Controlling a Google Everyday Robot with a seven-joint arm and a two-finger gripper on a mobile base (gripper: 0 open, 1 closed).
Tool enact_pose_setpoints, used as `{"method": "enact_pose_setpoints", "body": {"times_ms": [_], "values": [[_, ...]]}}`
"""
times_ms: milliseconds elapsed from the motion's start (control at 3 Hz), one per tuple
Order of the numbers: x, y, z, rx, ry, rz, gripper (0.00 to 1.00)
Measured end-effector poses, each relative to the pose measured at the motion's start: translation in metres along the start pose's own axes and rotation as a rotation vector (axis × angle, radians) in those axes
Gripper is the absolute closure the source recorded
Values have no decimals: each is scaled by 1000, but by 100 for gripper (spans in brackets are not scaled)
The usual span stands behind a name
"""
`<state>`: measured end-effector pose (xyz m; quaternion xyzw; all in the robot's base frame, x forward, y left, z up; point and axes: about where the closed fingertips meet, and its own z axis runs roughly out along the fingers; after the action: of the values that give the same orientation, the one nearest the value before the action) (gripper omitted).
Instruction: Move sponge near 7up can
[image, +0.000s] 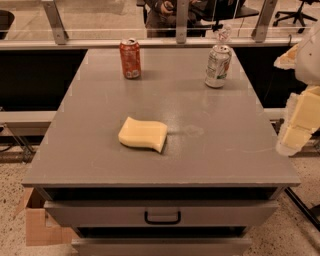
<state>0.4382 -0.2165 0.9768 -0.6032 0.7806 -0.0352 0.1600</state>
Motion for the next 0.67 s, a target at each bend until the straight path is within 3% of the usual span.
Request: {"method": "enact_pose_setpoints", "body": {"times_ms": [333, 667], "values": [[0, 0, 0, 0, 0, 0, 0], [-9, 5, 0, -13, -61, -9, 0]]}}
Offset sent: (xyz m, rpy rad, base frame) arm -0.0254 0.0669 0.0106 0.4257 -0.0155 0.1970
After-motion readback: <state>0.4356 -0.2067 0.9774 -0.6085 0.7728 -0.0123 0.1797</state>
